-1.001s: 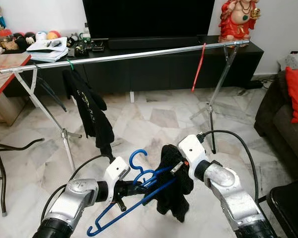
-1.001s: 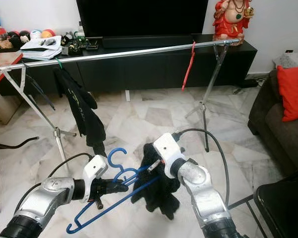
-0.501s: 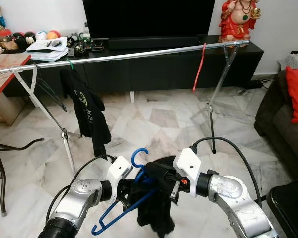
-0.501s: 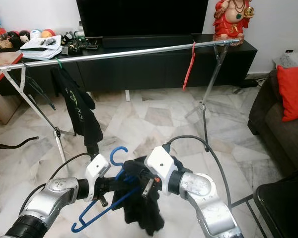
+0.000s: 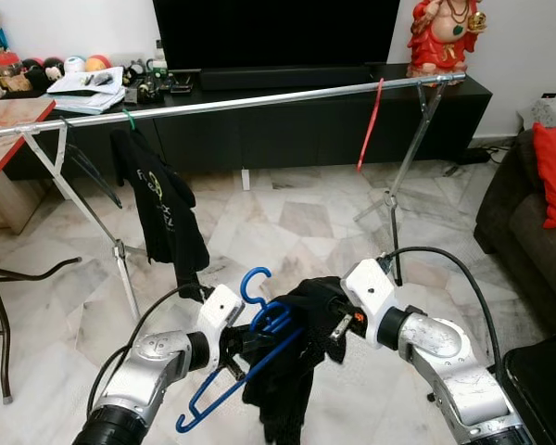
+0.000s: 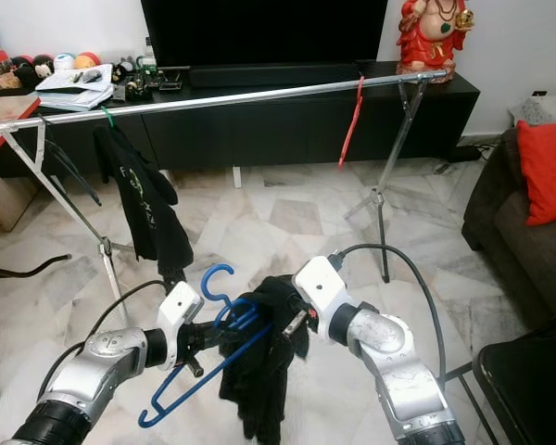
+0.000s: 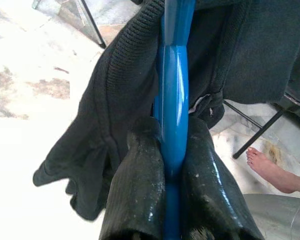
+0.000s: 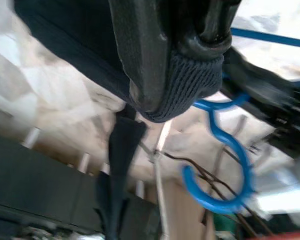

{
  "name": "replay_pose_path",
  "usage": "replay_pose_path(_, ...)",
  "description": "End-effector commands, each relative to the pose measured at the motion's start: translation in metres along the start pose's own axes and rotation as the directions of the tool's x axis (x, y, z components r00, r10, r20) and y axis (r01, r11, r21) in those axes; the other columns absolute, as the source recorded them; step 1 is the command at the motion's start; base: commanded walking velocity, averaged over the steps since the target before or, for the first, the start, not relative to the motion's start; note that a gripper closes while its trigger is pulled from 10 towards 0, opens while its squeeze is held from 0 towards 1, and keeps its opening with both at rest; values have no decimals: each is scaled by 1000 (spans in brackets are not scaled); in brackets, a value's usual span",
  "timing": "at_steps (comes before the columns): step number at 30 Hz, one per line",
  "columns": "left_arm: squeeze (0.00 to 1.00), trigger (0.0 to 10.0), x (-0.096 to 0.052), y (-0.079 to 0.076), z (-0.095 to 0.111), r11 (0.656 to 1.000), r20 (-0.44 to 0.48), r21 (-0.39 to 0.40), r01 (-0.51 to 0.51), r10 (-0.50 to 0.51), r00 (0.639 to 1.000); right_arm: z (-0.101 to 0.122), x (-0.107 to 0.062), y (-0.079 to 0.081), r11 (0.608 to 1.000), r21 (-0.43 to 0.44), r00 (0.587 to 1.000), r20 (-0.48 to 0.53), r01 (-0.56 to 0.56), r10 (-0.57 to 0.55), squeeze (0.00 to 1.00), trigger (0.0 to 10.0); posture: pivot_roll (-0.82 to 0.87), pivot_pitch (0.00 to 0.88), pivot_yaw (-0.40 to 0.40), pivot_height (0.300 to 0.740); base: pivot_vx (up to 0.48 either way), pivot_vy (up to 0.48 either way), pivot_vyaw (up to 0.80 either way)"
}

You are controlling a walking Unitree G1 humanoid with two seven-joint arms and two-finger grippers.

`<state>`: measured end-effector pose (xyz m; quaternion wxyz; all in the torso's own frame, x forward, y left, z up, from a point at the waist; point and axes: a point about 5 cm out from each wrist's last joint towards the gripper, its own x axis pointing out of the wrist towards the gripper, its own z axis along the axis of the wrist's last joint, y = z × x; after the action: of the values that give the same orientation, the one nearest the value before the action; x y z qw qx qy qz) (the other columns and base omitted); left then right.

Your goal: Hang hanger

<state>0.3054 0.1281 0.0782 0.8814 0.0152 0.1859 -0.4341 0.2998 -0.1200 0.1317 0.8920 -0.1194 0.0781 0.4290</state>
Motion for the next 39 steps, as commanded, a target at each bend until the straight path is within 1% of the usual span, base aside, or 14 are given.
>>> replay_pose_path(1,0,10000,-3,3,6,1000,39,-6,-9,9,999,11,2,15,996,-5,994,67,-91,92,0,10000,-53,74,34,740,0,0,0)
replay_pose_path(5,0,10000,-3,4,8,1000,48,-9,-6,6,999,11,0,27,982,-11,979,79,-187,187,0,10000,-56,72,33,740,0,0,0)
replay_pose_path(7,0,10000,-3,4,8,1000,48,-9,-6,6,999,11,0,27,982,-11,979,79,-187,187,0,10000,-56,72,33,740,0,0,0)
replay_pose_path(9,0,10000,-1,3,8,1000,56,-12,-9,9,998,10,-4,35,965,-8,962,70,-263,263,0,10000,-55,66,23,740,0,0,0)
replay_pose_path(14,0,10000,1,2,8,1000,64,-16,-14,15,998,8,-7,36,960,-7,958,60,-280,280,0,10000,-53,65,16,740,0,0,0)
replay_pose_path(18,0,10000,4,1,10,999,91,-24,-26,28,996,0,-10,25,971,-31,971,-14,-238,238,0,10000,-58,65,5,740,0,0,0)
replay_pose_path(19,0,10000,3,1,11,999,99,-28,-32,35,994,-2,-9,14,987,-52,988,-41,-154,152,0,10000,-58,66,0,740,0,0,0)
replay_pose_path(20,0,10000,3,1,11,999,99,-28,-32,35,994,-2,-9,14,987,-52,988,-41,-154,152,0,10000,-58,66,0,740,0,0,0)
replay_pose_path(22,0,10000,1,1,9,999,98,-32,-40,43,994,-2,-6,-10,997,-71,998,-53,40,-44,0,10000,-53,68,-3,740,0,0,0)
replay_pose_path(23,0,10000,1,1,9,999,98,-32,-40,43,994,-2,-6,-10,997,-71,998,-53,40,-44,0,10000,-53,68,-3,740,0,0,0)
replay_pose_path(28,0,10000,0,0,4,999,83,-33,-40,43,996,3,-6,-34,969,-37,969,-27,244,-245,0,10000,-53,73,-9,740,0,0,0)
replay_pose_path(35,0,10000,2,-3,4,999,87,-31,-22,24,996,10,0,-35,959,-27,959,8,282,-282,0,10000,-55,75,-13,740,0,0,0)
replay_pose_path(36,0,10000,3,-6,6,1000,100,-30,0,3,995,13,9,-27,969,-9,969,26,247,-246,0,10000,-49,77,-14,740,0,0,0)
replay_pose_path(39,0,10000,2,-8,10,999,112,-30,21,-17,994,17,16,-18,986,14,985,45,164,-165,0,10000,-46,78,-14,740,0,0,0)
